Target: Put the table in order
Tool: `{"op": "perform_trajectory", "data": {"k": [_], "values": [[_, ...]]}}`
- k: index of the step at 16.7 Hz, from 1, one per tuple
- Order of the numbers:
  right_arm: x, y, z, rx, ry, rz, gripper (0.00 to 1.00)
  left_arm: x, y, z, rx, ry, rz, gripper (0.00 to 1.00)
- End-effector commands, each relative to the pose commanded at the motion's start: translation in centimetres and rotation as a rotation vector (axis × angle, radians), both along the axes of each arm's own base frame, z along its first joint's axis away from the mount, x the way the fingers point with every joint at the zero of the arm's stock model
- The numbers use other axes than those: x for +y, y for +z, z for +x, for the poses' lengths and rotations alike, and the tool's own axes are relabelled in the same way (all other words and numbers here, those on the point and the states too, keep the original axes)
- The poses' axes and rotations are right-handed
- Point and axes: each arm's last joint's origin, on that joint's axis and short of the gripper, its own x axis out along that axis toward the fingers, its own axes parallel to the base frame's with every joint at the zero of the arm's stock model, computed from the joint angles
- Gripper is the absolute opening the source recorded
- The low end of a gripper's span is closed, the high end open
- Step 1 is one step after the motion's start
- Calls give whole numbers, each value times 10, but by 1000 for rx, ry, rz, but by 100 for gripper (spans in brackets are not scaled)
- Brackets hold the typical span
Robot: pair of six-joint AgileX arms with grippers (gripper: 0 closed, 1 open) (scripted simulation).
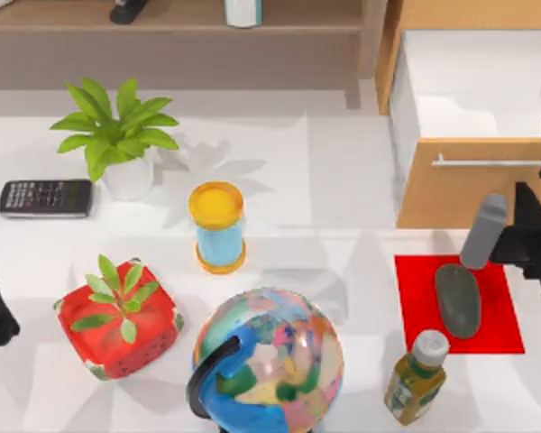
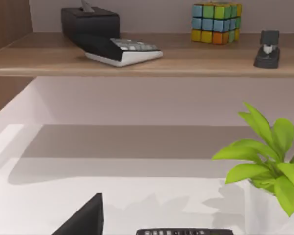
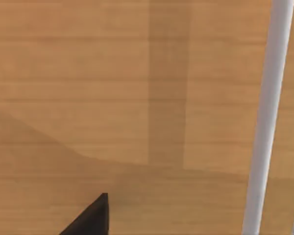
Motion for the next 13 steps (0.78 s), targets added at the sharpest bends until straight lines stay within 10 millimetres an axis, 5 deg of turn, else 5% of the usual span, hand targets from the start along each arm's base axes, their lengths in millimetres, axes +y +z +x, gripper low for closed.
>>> {"op": "perform_trajectory", "data": {"k": [11, 13], "values": [[0, 0, 0, 0, 0, 0, 2, 0, 0, 0, 0, 0, 0, 100], [0, 0, 0, 0, 0, 0, 0, 0, 0, 0, 0, 0, 0, 100]]}}
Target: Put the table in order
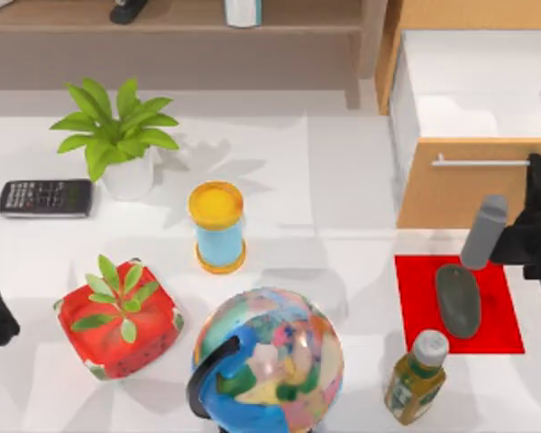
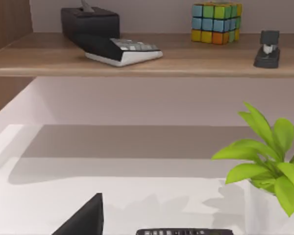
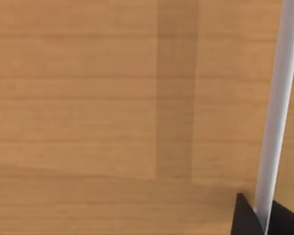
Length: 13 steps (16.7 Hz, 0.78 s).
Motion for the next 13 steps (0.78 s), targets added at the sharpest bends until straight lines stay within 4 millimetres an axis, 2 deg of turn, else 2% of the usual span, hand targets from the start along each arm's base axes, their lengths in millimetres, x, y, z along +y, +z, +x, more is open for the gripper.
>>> {"op": "perform_trajectory", "data": {"k": [8, 13], "values": [[0, -1, 0, 5, 1, 2, 0, 0, 0, 0, 0, 0, 0, 100], [2, 0, 29, -2, 5, 4, 0, 0, 0, 0, 0, 0, 0, 100]]}}
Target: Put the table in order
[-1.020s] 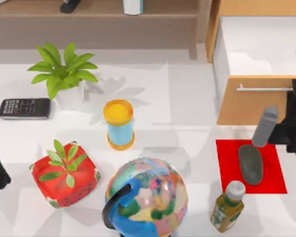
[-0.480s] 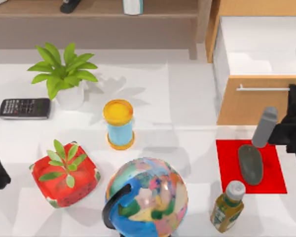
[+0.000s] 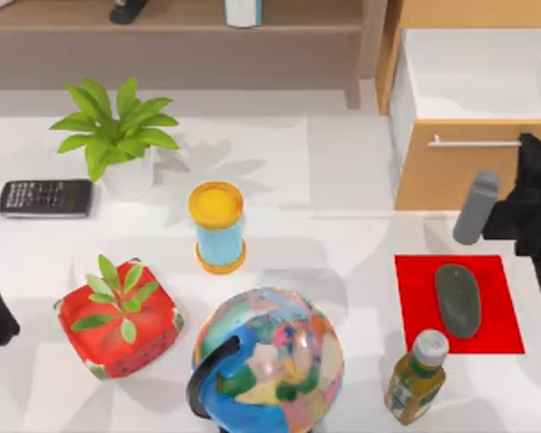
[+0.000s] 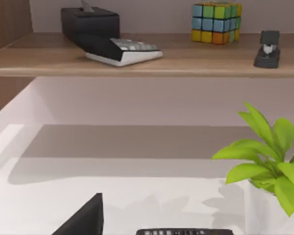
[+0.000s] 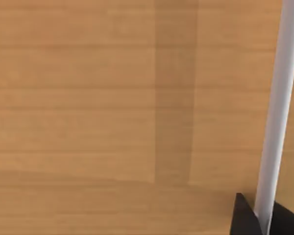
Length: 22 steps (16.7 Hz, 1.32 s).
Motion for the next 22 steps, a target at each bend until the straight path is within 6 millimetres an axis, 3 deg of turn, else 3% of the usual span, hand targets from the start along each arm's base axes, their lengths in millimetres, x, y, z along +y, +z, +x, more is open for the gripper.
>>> {"op": "perform_trajectory", "data": {"k": [5, 11, 19, 22], "values": [[-2, -1, 32, 8, -3, -3, 0, 0, 0, 0, 0, 0, 0, 100], [-1, 0, 36, 5, -3, 1, 0, 0, 0, 0, 0, 0, 0, 100], [-1, -1, 87, 9, -2, 0, 0, 0, 0, 0, 0, 0, 0, 100], [-1, -1, 96, 10, 0, -1, 0, 0, 0, 0, 0, 0, 0, 100]]}}
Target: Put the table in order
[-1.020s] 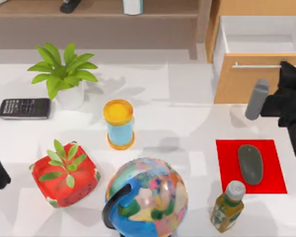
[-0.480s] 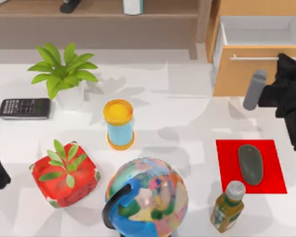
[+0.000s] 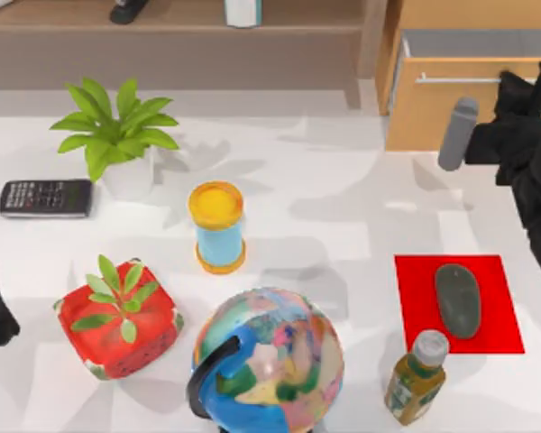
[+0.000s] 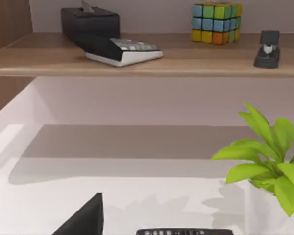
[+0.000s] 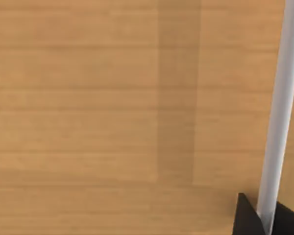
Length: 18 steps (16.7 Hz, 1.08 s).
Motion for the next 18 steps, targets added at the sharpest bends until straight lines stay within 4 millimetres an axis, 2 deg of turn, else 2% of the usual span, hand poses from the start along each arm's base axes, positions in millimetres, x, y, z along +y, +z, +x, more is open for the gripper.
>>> {"op": "perform_trajectory", "data": {"k": [5, 13, 15, 18], "values": [[1, 1, 2, -3, 0, 4, 0, 0, 0, 0, 0, 0, 0, 100], [2, 0, 55, 0, 6, 3, 0, 0, 0, 0, 0, 0, 0, 100], [0, 0, 62, 1, 0, 2, 0, 0, 0, 0, 0, 0, 0, 100], [0, 0, 62, 2, -1, 2, 0, 0, 0, 0, 0, 0, 0, 100]]}}
